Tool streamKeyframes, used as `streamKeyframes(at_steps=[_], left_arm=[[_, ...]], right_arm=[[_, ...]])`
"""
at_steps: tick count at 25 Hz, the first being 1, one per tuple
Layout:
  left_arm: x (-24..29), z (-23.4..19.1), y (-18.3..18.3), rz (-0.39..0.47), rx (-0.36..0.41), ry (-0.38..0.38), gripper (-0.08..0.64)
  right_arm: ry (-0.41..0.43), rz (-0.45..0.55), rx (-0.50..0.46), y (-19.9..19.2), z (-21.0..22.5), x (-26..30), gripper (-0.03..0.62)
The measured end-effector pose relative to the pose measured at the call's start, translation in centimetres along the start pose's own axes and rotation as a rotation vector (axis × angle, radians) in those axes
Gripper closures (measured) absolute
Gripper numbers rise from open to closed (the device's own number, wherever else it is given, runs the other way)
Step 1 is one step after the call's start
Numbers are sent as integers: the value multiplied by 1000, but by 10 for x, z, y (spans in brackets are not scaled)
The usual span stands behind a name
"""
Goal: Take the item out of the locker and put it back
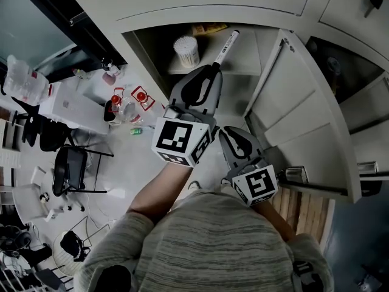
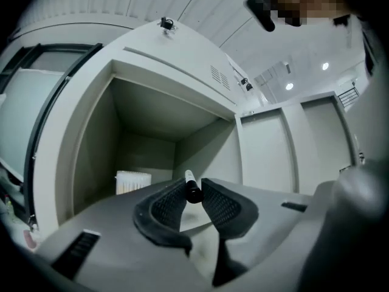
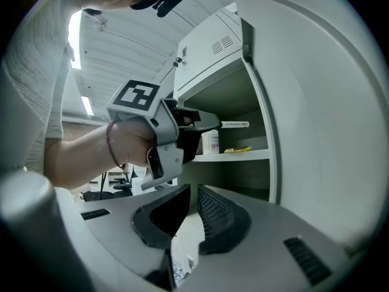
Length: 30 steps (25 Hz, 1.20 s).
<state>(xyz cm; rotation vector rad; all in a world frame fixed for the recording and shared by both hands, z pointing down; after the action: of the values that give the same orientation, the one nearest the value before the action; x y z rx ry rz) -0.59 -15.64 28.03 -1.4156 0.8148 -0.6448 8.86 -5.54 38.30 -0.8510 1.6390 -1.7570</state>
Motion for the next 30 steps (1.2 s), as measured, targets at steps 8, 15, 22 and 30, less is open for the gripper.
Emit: streamKeyframes(at_steps=[8, 15, 22, 30], left_arm=[[-26, -4, 12, 34, -15, -2, 479], [-26, -8, 10, 26, -9, -3, 479], [-5, -10, -5, -22, -2, -6, 479], [24, -10, -26, -99, 8, -17, 479]], right_arm=[[27, 1, -10, 4, -10, 9, 537], [40, -6, -16, 4, -16, 13, 537], [20, -2, -14, 5, -14, 9, 537], [-6, -8, 0, 1, -9, 0, 538]])
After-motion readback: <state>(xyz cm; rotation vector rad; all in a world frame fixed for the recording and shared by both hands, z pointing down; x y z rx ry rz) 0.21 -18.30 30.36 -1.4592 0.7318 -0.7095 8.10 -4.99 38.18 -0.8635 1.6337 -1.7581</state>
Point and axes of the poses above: the fingertips, and each gripper's own axes: x forward along the fingers, z to its right, y out of its top, the point moved 7 cm from there along -x, backward along the fingers, and after that the axes turned 1 degree about y, right-handed, at the moved point
